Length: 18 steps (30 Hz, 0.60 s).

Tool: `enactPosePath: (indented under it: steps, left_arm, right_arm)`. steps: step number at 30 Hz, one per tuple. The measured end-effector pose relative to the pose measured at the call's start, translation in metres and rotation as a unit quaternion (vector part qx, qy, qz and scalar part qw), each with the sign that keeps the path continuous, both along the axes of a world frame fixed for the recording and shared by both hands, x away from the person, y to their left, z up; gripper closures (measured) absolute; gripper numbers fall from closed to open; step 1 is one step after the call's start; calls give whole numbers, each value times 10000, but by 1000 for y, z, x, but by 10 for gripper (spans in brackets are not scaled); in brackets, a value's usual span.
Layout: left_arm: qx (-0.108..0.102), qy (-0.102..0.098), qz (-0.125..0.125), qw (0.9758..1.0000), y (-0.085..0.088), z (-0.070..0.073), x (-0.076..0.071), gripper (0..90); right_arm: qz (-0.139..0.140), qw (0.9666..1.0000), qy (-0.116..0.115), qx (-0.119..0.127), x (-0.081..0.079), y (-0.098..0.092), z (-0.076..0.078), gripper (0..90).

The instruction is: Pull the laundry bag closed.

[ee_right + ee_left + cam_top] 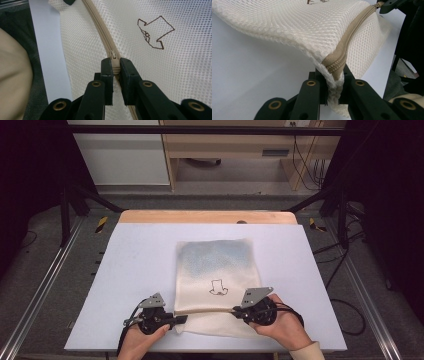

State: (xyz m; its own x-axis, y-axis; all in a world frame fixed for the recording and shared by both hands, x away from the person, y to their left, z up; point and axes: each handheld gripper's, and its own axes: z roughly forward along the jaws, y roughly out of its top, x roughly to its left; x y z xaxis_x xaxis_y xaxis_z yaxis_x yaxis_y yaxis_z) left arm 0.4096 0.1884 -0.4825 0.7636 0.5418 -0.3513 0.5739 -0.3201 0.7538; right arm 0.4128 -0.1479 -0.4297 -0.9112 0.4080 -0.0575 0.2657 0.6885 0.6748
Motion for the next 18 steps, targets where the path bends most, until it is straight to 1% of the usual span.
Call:
enactPosePath:
  steps: [6,9,12,13,18]
  left_arm:
    - [15,-7,1,10000,0,0,0,824]
    - [4,2,-1,10000,0,0,0,824]
    - [12,-6,-1,10000,0,0,0,824]
    - [10,-5,-4,10000,0,0,0,824]
    - [3,-5,-7,10000,0,0,0,823]
  right_arm:
    - [1,10000,9,24,-1,-1,-1,821]
    - [-11,10000,2,-15,0,-2,-1,821]
    - [-55,10000,16,-8,0,-6,-2,820]
    - [-56,10000,27,24,0,-6,-2,820]
    - [-49,10000,26,30,-1,-7,-2,820]
